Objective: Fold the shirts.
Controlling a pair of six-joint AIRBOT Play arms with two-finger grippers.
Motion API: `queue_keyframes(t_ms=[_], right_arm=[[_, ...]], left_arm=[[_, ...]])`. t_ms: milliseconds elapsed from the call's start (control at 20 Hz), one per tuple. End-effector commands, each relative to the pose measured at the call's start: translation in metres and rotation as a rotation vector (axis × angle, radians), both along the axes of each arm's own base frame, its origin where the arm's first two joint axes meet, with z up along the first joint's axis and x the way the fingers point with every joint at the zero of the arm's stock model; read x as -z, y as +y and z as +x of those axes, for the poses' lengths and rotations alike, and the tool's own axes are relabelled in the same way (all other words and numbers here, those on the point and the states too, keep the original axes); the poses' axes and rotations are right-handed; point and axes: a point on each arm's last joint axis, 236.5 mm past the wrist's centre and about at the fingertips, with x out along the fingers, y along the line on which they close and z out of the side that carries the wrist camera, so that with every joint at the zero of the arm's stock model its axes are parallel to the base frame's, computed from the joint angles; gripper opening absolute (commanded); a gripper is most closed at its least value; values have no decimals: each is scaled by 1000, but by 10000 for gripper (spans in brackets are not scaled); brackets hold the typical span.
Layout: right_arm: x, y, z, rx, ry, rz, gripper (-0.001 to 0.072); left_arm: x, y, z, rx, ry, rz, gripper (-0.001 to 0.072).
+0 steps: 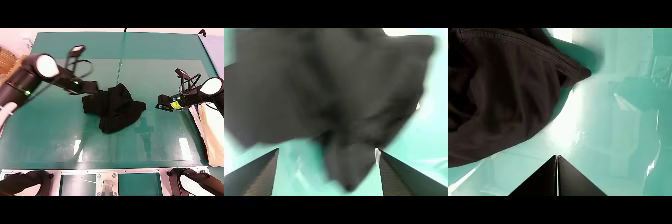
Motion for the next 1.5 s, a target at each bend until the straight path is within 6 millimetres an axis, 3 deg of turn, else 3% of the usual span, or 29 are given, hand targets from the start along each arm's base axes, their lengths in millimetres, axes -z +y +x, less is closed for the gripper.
queue_keyframes(t_ms=[0, 150, 300, 350, 400, 450, 600, 650, 750, 850, 1100, 1150, 1250, 1350, 1450], right_arm=[[0, 0, 0, 0, -1, 0, 20], [-1, 0, 2, 3, -10, 0, 20], [-4, -3, 19, 33, -79, -4, 24], [-4, -4, 25, 42, -96, -6, 143], [-2, -4, 28, 47, -100, -7, 309], [3, -5, 29, 50, -88, -7, 364], [28, -1, 29, 54, -11, 10, 365], [37, 4, 30, 56, 17, 34, 366], [52, 17, 34, 52, 52, 90, 386], [69, 30, 39, 47, 81, 154, 453], [99, 58, 51, 32, 116, 295, 446], [103, 61, 52, 30, 116, 310, 359], [107, 60, 52, 11, 111, 304, 15], [102, 53, 57, 7, 96, 308, 20], [83, 40, 66, 14, 78, 331, 19]], left_arm=[[30, 76, -2, -139, 159, 61, 714], [79, 92, 2, -239, 176, 37, 714], [110, 58, 7, -270, 179, -147, 713], [119, 46, 8, -267, 200, -202, 713], [128, 36, 9, -263, 230, -249, 713], [134, 27, 9, -260, 258, -290, 713], [163, 14, 6, -262, 341, -331, 712], [169, 14, 5, -265, 354, -327, 676], [167, 13, 8, -232, 324, -326, 216], [161, 11, 10, -199, 306, -328, 21], [137, 4, 24, -154, 266, -349, 23], [132, 3, 27, -145, 258, -353, 23], [121, 0, 31, -124, 243, -363, 23], [106, -1, 37, -94, 226, -367, 22], [88, 4, 42, -55, 205, -345, 22]])
